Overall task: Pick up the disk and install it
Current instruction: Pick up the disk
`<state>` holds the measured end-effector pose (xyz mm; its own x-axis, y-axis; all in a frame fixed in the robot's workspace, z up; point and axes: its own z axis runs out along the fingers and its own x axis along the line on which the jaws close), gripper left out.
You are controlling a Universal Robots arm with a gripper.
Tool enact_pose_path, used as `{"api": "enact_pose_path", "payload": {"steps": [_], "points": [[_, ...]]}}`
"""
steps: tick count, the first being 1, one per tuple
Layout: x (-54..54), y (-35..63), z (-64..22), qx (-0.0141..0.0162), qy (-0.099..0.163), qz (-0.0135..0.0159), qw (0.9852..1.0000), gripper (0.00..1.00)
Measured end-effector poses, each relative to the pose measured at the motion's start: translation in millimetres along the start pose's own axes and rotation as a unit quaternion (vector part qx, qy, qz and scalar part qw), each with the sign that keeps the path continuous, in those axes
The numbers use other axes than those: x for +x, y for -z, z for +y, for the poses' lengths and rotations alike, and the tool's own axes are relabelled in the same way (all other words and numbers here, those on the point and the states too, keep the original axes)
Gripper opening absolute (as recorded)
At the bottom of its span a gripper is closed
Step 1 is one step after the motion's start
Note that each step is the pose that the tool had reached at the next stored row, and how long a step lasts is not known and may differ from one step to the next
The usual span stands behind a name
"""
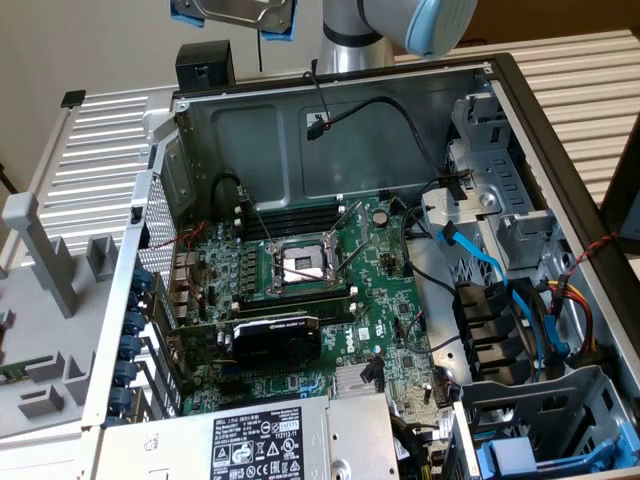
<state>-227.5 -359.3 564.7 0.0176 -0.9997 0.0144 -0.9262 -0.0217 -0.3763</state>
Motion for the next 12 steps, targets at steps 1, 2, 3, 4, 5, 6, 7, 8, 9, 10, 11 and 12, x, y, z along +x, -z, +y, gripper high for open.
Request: {"api": "enact_pose_path", "payload": {"steps": [1, 2, 3, 4, 5, 6, 7, 8, 9, 10, 11, 12], "points": [[2.8, -0.6, -1.4, 0.0019, 0.0, -0.0004, 1.0, 0.37], [5.5, -1.3, -2.9, 0.0037, 0.0, -0.0009, 1.0, 0.37], [8.1, -2.0, -4.6, 0.0053, -0.001, -0.0014, 1.0, 0.37], [10.9, -2.8, -6.5, 0.007, -0.001, -0.0019, 1.0, 0.37], [13.2, -3.5, -8.2, 0.0086, -0.001, -0.0024, 1.0, 0.37], [15.7, -4.4, -10.1, 0.0104, -0.001, -0.0028, 0.9999, 0.37], [18.1, -5.1, -11.9, 0.012, -0.002, -0.0032, 0.9999, 0.37], [20.4, -5.8, -13.6, 0.0135, -0.002, -0.0036, 0.9999, 0.37], [23.0, -6.7, -15.5, 0.0152, -0.002, -0.004, 0.9999, 0.37], [25.3, -7.4, -17.3, 0.0168, -0.002, -0.0044, 0.9998, 0.37], [27.7, -8.2, -19.1, 0.0183, -0.002, -0.0049, 0.9998, 0.37], [30.0, -9.0, -21.0, 0.0199, -0.002, -0.0052, 0.9998, 0.37]]}}
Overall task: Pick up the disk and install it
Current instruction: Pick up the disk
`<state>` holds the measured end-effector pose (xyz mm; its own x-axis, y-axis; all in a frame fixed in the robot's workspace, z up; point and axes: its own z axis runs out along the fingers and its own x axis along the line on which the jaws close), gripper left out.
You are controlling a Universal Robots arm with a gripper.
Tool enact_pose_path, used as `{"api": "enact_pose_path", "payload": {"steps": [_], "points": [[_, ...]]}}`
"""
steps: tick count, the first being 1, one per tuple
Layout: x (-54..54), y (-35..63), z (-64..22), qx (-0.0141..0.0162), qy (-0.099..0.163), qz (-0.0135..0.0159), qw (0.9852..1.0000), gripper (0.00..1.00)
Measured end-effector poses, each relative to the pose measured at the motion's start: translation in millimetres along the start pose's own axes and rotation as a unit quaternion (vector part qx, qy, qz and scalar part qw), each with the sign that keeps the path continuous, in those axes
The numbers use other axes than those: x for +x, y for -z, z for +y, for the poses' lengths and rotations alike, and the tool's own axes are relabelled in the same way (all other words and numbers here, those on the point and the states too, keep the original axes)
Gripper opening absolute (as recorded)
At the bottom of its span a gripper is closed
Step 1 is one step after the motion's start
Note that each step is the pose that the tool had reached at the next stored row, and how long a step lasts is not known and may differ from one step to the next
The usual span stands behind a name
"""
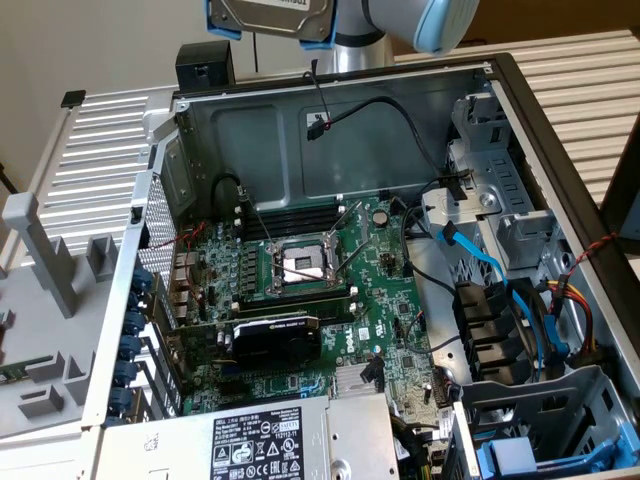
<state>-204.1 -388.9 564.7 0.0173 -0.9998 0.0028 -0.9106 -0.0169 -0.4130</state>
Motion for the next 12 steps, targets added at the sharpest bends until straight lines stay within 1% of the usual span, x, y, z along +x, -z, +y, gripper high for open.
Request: {"api": "enact_pose_path", "payload": {"steps": [6, 12], "points": [[11.7, -4.6, -10.2, 0.0107, 0.0, -0.0005, 0.9999, 0.37], [21.3, -9.3, -20.2, 0.0204, 0.0, -0.0004, 0.9998, 0.37]]}}
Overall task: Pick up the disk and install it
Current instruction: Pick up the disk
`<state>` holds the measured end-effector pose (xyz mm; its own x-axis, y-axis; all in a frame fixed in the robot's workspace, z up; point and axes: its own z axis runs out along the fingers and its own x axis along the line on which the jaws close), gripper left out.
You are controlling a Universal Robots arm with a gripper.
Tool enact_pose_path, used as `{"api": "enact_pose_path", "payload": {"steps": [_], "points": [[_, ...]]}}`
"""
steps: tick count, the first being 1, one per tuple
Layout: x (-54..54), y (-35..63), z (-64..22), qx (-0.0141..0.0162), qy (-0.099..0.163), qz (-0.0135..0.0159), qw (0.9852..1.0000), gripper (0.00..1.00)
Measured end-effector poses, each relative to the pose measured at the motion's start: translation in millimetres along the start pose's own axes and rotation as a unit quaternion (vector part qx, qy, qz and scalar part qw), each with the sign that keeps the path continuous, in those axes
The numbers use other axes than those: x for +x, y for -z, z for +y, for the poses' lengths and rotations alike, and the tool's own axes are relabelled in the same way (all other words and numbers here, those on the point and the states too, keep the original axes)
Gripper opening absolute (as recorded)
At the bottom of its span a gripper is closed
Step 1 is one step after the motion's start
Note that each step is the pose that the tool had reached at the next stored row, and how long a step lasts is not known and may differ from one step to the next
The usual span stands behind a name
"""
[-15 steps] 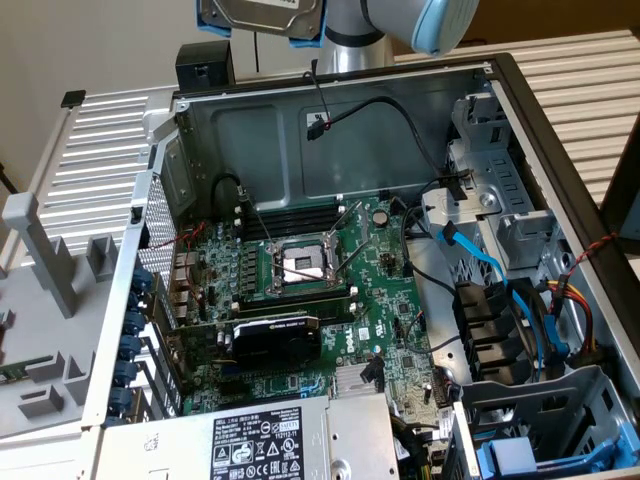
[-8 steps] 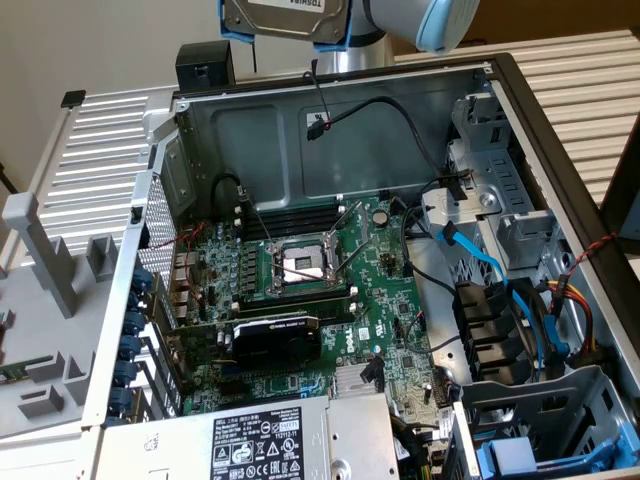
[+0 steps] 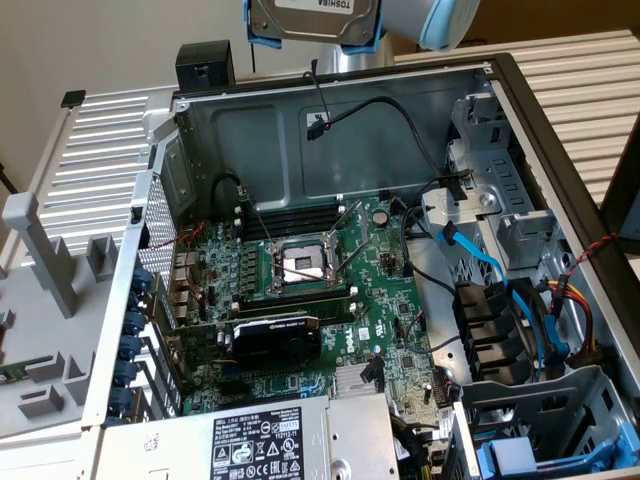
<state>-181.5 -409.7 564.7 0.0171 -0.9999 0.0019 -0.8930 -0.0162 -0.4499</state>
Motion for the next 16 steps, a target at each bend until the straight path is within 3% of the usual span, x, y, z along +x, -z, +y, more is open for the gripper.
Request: {"api": "enact_pose_path", "payload": {"steps": [8, 16], "points": [[13.3, -5.4, -10.7, 0.0117, 0.0, 0.0002, 0.9999, 0.37], [29.4, -8.5, -16.8, 0.0165, 0.0, 0.0, 0.9999, 0.37]]}}
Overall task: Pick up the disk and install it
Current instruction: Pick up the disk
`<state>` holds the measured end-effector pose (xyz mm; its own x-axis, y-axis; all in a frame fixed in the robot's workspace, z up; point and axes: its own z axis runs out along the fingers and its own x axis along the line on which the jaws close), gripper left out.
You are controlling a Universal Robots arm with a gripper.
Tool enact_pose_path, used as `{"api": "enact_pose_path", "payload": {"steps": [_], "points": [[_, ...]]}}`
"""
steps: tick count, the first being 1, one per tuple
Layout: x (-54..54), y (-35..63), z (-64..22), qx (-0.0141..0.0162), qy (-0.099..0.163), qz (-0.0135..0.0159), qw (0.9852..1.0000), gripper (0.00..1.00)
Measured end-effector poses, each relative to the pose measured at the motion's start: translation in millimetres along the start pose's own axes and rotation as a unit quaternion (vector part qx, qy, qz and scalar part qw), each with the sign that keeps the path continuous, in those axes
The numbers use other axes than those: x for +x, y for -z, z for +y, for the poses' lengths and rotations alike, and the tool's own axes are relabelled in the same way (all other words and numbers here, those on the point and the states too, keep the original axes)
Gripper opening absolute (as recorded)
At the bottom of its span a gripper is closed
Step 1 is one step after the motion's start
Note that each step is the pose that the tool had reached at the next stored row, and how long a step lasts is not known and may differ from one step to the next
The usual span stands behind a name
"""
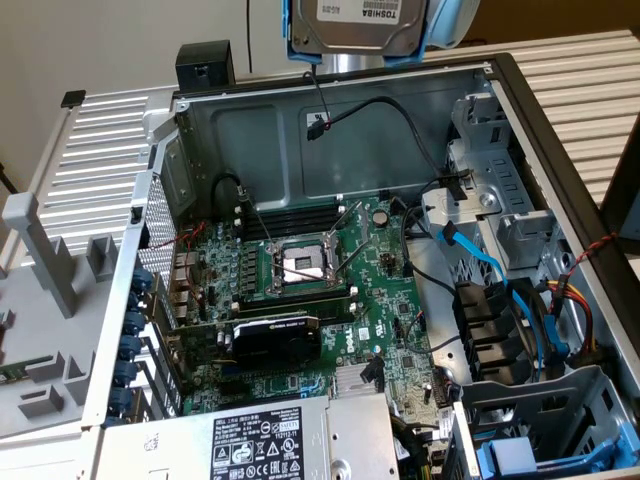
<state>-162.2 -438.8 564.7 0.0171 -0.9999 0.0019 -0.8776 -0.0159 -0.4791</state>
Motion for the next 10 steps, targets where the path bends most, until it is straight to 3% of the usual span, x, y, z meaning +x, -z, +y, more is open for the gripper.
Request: {"api": "enact_pose_path", "payload": {"steps": [6, 10], "points": [[12.9, -2.5, -4.5, 0.0013, 0.0, -0.0005, 1.0, 0.37], [19.1, -4.1, -7.5, 0.0038, 0.0, -0.0006, 1.0, 0.37]]}}
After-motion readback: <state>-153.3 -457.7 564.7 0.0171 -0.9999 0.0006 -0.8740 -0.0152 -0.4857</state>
